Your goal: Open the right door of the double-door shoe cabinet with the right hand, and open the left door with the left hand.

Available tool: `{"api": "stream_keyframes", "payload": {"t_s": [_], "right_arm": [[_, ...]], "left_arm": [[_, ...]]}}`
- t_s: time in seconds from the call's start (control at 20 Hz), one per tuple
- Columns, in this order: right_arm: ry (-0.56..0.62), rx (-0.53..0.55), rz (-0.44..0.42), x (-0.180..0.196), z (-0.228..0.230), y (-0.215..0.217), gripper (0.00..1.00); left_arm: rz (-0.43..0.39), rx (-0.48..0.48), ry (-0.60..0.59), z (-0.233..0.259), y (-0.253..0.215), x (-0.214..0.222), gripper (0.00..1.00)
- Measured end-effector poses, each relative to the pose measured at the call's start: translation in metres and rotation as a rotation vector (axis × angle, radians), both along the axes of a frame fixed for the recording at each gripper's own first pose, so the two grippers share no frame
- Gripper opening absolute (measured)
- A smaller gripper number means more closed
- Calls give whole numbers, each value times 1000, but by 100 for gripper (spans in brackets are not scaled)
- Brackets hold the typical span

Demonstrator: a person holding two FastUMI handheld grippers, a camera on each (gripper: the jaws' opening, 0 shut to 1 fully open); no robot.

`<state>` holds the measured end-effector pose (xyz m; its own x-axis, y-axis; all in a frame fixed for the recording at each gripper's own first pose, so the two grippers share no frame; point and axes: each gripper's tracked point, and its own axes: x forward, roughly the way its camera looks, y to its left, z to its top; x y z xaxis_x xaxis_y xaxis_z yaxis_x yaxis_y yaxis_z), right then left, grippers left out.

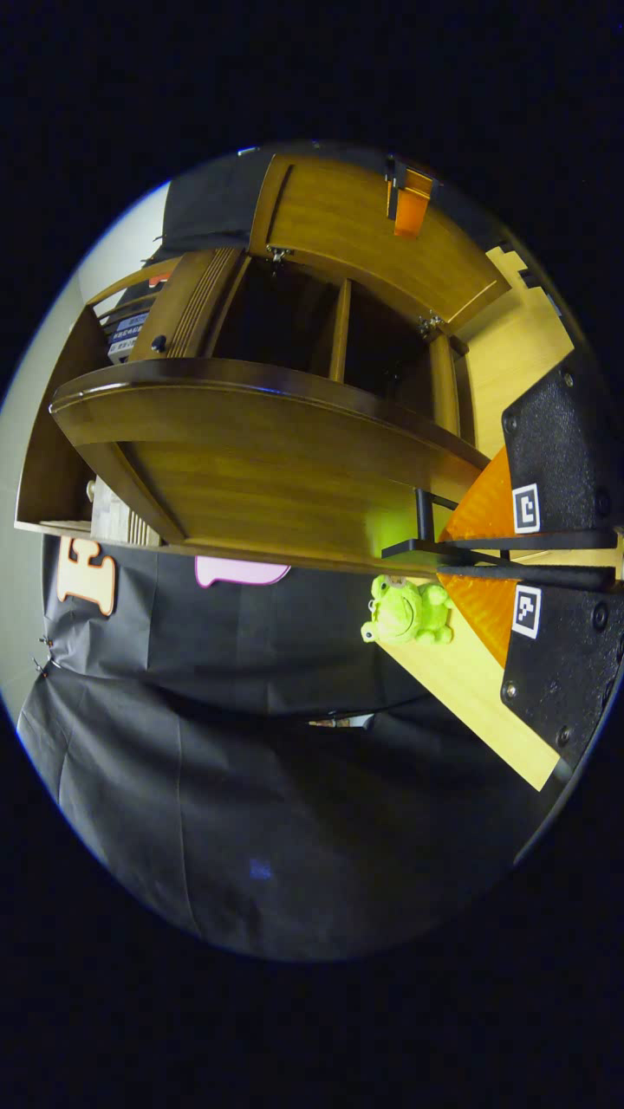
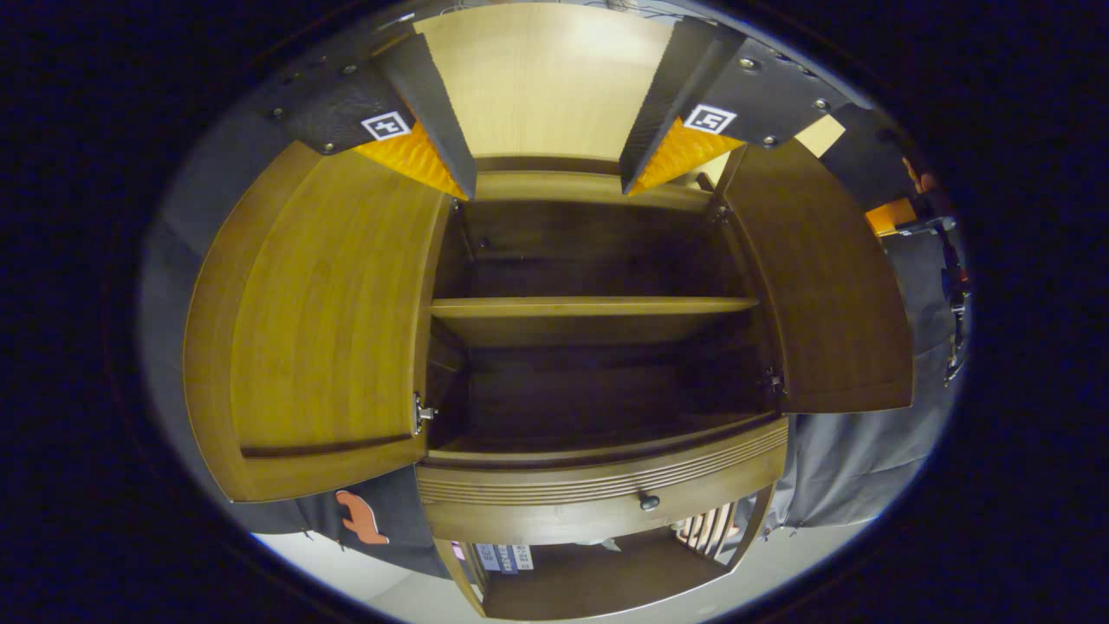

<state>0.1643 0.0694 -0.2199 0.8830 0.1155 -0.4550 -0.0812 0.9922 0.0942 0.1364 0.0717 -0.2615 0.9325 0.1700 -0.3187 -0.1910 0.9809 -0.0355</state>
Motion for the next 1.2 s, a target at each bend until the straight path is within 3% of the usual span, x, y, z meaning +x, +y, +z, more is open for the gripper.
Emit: {"api": "stream_keyframes", "payload": {"t_s": [0.15, 0.4, 0.55, 0.6, 0.75, 0.8, 1.0, 1.05, 1.2], "right_arm": [[-1, 11, 11, 5, 0, 7, 99], [3, 16, 28, 12, -4, 14, 99], [8, 22, 36, 14, -7, 18, 99], [8, 23, 37, 15, -7, 18, 99], [10, 26, 41, 16, -9, 20, 99], [10, 28, 44, 17, -8, 21, 94], [7, 26, 53, 19, -9, 24, 99], [7, 26, 56, 18, -9, 25, 94], [7, 30, 64, 18, -8, 26, 94]], "left_arm": [[33, 15, -1, 3, 23, -4, 5], [-5, 21, 6, 4, 32, -7, 0], [-2, 14, 6, 6, 41, -12, 0], [2, 13, 6, 7, 45, -14, 4], [20, 3, 3, 9, 52, -17, 0], [25, 5, 4, 8, 52, -19, 5], [50, 16, 9, 10, 61, -28, 3], [56, 0, 6, 10, 61, -29, 3], [63, -25, -4, 11, 56, -35, 3]]}}
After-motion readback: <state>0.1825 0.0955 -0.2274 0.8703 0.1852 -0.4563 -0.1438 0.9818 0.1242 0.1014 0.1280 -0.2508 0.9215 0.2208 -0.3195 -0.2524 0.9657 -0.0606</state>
